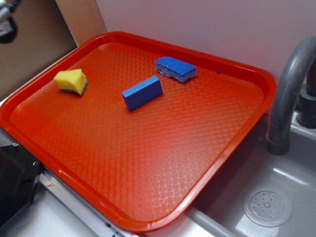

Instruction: Grab the blue block.

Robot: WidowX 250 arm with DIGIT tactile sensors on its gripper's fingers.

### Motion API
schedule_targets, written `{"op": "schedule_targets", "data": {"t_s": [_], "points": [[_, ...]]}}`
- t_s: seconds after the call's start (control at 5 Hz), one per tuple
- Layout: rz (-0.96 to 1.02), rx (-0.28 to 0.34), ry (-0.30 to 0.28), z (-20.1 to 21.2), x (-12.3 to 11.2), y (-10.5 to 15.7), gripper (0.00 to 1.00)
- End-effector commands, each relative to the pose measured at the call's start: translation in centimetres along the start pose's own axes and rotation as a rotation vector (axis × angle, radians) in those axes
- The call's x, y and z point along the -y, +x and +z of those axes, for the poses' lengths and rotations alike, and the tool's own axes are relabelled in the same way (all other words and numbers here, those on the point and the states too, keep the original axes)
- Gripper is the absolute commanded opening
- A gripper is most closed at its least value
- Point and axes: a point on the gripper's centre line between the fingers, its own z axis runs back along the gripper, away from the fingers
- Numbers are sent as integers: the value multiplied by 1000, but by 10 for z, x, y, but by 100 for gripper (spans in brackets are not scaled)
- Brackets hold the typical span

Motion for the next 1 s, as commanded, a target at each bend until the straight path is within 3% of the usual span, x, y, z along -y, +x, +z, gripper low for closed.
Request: {"op": "schedule_targets", "data": {"t_s": [0.0,0.2,0.8], "points": [[-20,34,-10,-17,2,35,100],[-67,53,-48,-36,11,62,100],[-144,4,-4,-94,32,107,100]]}}
